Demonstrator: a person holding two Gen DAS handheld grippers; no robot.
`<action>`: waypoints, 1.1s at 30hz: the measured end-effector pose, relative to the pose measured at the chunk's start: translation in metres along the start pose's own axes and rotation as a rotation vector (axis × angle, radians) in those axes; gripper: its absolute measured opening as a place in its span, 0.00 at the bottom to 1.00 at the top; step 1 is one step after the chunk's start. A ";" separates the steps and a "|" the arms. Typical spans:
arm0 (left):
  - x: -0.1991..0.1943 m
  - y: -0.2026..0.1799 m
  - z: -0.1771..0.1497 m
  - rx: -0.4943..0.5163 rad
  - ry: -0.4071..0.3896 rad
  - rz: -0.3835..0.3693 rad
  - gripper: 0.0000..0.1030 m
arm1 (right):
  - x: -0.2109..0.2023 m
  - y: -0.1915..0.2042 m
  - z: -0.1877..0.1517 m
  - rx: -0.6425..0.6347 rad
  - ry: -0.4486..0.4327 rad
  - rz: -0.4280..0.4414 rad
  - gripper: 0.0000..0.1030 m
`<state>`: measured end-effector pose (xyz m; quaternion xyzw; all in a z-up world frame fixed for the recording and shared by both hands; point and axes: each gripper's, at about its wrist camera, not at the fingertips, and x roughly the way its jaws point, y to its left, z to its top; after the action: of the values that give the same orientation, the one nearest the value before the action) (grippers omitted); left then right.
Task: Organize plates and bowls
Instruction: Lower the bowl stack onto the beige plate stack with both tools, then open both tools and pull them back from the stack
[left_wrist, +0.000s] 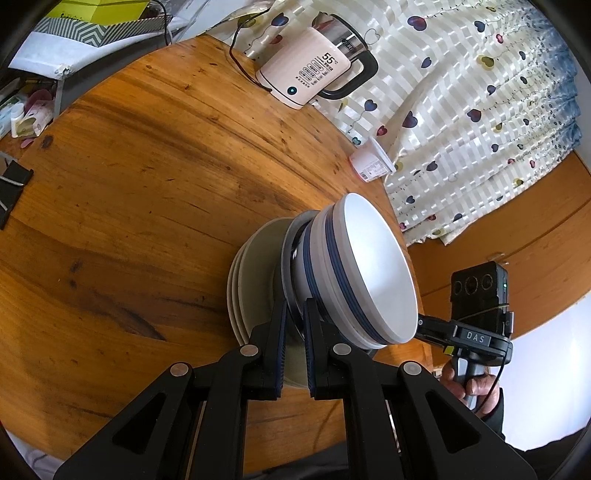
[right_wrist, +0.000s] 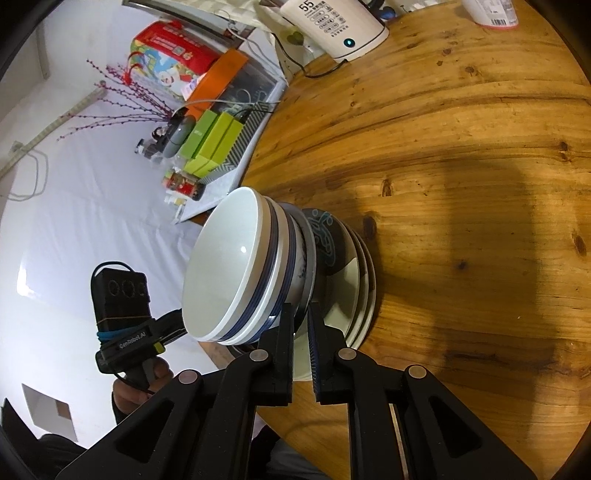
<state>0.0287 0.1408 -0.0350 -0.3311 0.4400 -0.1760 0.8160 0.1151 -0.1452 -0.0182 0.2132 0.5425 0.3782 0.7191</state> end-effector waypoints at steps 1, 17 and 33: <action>0.000 0.000 0.000 -0.004 -0.001 0.001 0.07 | 0.000 0.000 0.000 -0.002 0.001 -0.002 0.10; -0.012 -0.016 -0.010 0.048 -0.061 0.137 0.07 | -0.011 0.010 -0.015 -0.064 -0.025 -0.040 0.31; -0.020 -0.045 -0.032 0.133 -0.120 0.282 0.10 | -0.023 0.048 -0.039 -0.215 -0.088 -0.156 0.56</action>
<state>-0.0089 0.1076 -0.0045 -0.2214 0.4198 -0.0682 0.8776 0.0601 -0.1374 0.0182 0.1082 0.4819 0.3673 0.7881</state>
